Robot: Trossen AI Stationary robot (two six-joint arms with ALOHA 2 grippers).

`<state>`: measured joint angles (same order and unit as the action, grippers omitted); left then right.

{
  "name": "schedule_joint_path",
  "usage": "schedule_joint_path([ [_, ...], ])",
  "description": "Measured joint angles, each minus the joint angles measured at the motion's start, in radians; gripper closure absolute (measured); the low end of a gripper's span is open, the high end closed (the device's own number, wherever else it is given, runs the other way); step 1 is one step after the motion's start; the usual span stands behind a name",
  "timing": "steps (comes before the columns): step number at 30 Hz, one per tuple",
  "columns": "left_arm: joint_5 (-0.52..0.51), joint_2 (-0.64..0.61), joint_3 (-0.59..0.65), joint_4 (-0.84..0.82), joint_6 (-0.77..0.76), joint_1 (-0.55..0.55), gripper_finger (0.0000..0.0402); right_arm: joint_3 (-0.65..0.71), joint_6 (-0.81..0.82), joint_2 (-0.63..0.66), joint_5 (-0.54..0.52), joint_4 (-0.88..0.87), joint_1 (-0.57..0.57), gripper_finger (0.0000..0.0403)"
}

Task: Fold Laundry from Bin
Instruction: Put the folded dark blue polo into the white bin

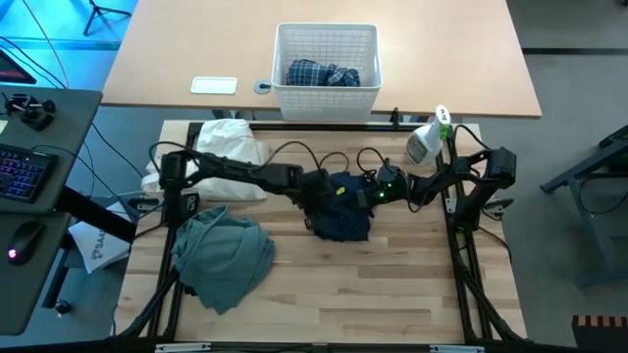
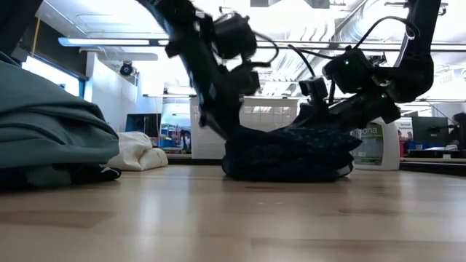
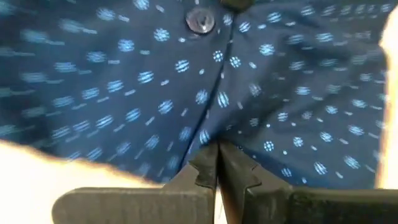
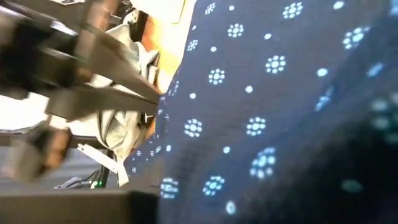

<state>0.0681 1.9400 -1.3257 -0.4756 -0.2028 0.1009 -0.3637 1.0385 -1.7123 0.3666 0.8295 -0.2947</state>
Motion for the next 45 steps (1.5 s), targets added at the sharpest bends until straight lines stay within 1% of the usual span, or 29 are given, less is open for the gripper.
schedule_joint_path([
  [3,-0.038,-0.049,-0.070,-0.148,0.022,-0.004,0.0401,0.000,-0.011,0.016,0.021,0.002,-0.018,0.0334],
  [4,-0.056,-0.064,-0.093,-0.199,0.023,-0.004,0.0401,0.000,-0.017,0.028,0.026,0.004,-0.023,0.0355],
  [7,-0.108,-0.129,-0.160,-0.348,0.012,-0.004,0.0401,0.004,-0.008,0.108,0.030,-0.032,-0.037,0.0358],
  [10,-0.170,-0.215,-0.208,-0.457,-0.013,-0.006,0.0401,-0.043,0.044,0.225,0.036,-0.063,-0.055,0.0358],
  [12,-0.216,-0.282,-0.221,-0.512,-0.036,-0.006,0.0401,-0.098,0.049,0.289,0.034,-0.145,-0.068,0.0358],
  [15,-0.297,-0.384,-0.221,-0.582,-0.077,0.000,0.0401,-0.246,-0.009,0.358,0.037,-0.330,-0.084,0.0358],
  [18,-0.400,-0.483,-0.221,-0.655,-0.107,0.016,0.0402,-0.450,-0.127,0.368,0.048,-0.555,-0.108,0.0358],
  [20,-0.471,-0.537,-0.221,-0.692,-0.118,0.028,0.0401,-0.594,-0.212,0.343,0.047,-0.686,-0.135,0.0358],
  [23,-0.552,-0.608,-0.221,-0.726,-0.117,0.053,0.0402,-0.800,-0.315,0.285,0.047,-0.818,-0.192,0.0358],
  [27,-0.610,-0.686,-0.221,-0.728,-0.070,0.095,0.0401,-1.027,-0.421,0.185,0.079,-0.878,-0.261,0.0358],
  [32,-0.659,-0.751,-0.221,-0.705,0.049,0.141,0.0401,-1.329,-0.411,0.032,0.106,-0.871,-0.333,0.0358],
  [37,-0.679,-0.795,-0.221,-0.643,0.216,0.197,0.0401,-1.697,-0.410,-0.170,0.105,-0.871,-0.405,0.0358],
  [41,-0.679,-0.817,-0.221,-0.610,0.346,0.242,0.0401,-1.981,-0.353,-0.339,0.107,-0.895,-0.467,0.0358],
  [42,-0.679,-0.822,-0.221,-0.609,0.373,0.252,0.0401,-1.997,-0.337,-0.364,0.107,-0.868,-0.482,0.0358],
  [44,-0.679,-0.830,-0.221,-0.609,0.415,0.272,0.0401,-1.919,-0.228,-0.368,0.112,-0.687,-0.522,0.0358],
  [45,-0.679,-0.834,-0.221,-0.609,0.431,0.283,0.0401,-1.890,-0.182,-0.369,0.120,-0.659,-0.541,0.0358],
])
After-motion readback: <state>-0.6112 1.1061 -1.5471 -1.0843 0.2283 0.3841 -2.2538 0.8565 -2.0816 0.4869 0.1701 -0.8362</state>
